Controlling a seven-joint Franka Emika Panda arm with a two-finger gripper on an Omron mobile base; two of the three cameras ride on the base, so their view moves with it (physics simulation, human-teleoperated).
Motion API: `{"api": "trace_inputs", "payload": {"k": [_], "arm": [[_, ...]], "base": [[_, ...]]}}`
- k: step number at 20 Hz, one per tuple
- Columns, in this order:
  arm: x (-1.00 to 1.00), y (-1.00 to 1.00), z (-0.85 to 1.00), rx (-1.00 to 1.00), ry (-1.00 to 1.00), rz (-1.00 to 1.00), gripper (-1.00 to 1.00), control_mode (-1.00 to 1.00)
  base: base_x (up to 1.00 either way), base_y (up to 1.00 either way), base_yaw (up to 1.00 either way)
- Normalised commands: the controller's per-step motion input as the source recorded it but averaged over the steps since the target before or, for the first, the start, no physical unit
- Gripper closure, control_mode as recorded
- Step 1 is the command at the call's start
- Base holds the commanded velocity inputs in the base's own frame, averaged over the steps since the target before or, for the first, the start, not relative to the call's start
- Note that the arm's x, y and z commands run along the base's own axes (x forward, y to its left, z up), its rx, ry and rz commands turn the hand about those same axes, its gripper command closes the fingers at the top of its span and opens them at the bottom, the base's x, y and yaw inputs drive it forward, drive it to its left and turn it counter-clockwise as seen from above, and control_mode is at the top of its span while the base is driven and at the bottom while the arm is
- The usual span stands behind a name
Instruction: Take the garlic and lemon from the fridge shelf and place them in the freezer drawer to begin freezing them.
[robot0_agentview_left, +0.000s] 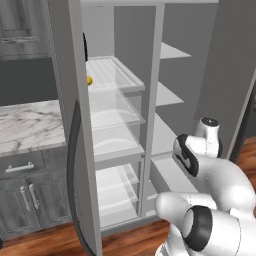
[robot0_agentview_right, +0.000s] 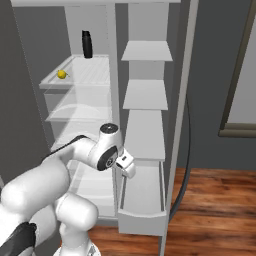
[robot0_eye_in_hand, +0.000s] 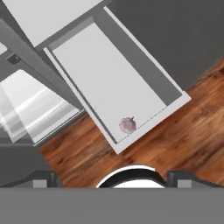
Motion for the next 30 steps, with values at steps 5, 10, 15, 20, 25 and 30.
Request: {"api": "trace_inputs", "payload": {"k": [5,10,15,20,25,30], "arm": [[-0.45,0.83,0.6,0.0,0.05,0.1,-1.0,-1.0],[-0.67,0.46,0.05,0.0,-0.01,0.05,-1.0,-1.0],[-0.38,0.11,-0.01,-0.01,-0.01,0.0,-1.0,-1.0],[-0.01,0.04,0.0,0.0,0.05,0.0,-1.0,-1.0],[-0.07,0.03,0.0,0.01,0.06,0.04,-1.0,1.0],[0.0,0.0,0.0,0.0,0.0,0.0,-1.0,1.0]], "base": [[0.0,0.0,0.0],[0.0,0.0,0.0],[0.0,0.0,0.0],[0.0,0.0,0.0],[-0.04,0.07,0.03],[-0.13,0.44,0.2]]}}
